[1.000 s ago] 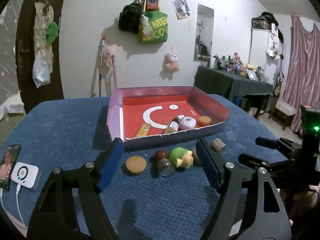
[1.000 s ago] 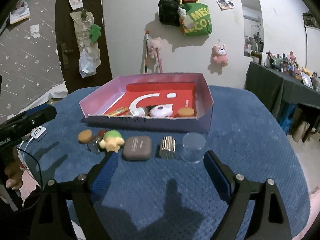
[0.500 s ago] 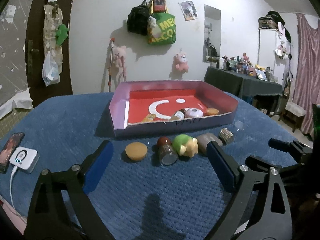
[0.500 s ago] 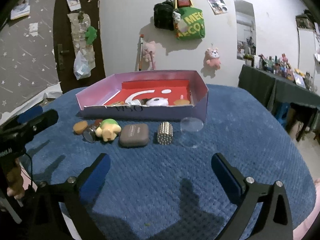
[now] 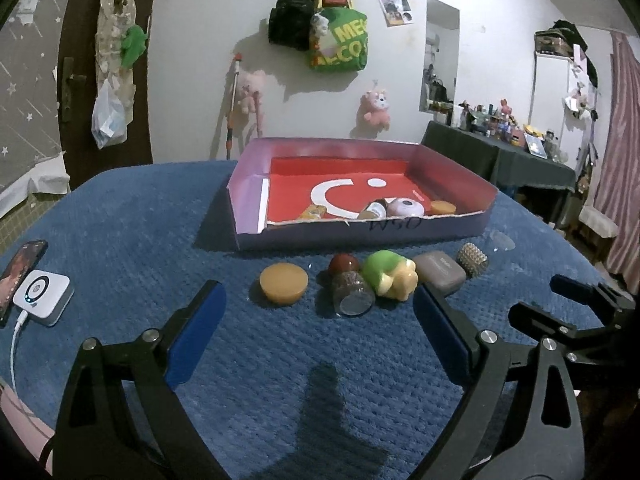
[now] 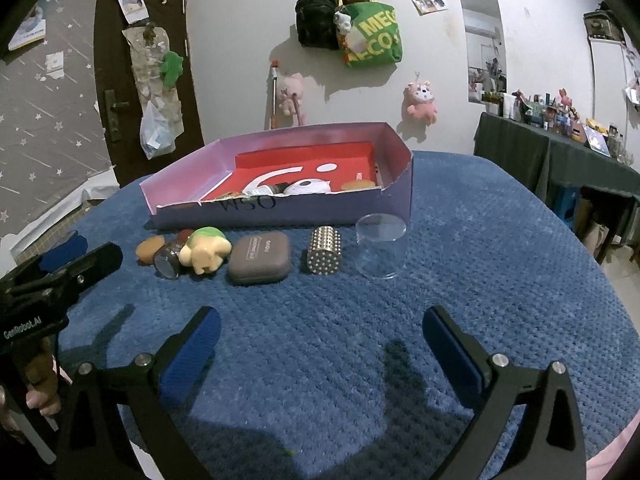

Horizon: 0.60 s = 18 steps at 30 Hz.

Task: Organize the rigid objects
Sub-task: 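Withdraw both tools from the box toward the remaining table items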

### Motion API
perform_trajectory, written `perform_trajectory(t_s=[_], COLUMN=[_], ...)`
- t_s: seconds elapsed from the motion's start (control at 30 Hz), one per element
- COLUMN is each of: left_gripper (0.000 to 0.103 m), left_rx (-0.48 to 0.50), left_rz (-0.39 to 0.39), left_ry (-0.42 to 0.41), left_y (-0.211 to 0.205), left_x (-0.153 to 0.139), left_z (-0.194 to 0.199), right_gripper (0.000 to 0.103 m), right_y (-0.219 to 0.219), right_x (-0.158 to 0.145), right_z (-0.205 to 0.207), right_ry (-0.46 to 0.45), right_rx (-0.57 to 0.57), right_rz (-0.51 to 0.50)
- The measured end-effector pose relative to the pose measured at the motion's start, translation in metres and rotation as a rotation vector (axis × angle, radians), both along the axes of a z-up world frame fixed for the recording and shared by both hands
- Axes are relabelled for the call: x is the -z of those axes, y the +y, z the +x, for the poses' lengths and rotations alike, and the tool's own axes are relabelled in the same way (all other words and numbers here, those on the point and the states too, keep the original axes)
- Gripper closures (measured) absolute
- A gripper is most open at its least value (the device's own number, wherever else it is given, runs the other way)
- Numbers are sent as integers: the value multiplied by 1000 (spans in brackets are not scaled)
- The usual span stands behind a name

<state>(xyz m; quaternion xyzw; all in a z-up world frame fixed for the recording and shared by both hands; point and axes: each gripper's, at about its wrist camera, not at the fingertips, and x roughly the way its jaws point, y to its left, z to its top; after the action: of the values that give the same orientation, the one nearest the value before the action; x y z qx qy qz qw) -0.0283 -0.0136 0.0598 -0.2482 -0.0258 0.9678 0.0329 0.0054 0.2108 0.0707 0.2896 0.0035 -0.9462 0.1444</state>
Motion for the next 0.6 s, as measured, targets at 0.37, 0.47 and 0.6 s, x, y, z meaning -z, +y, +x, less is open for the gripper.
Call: perform_trajectory(t_s=[0.37, 0.47, 0.6], left_gripper=[7, 7, 7], left_rx=[-18, -25, -35], left_rz=[12, 16, 14], left_ry=[52, 72, 91], left_y=[-4, -5, -7], left_x=[-29, -39, -49], left_z=[30, 43, 58], right_gripper=[0, 0, 0], right_y=[2, 4, 5], right_x=[-22, -32, -46], right_z=[17, 26, 39], right_ry=[59, 87, 131], right_rx=[-18, -29, -41], right_rz=[-21, -31, -33])
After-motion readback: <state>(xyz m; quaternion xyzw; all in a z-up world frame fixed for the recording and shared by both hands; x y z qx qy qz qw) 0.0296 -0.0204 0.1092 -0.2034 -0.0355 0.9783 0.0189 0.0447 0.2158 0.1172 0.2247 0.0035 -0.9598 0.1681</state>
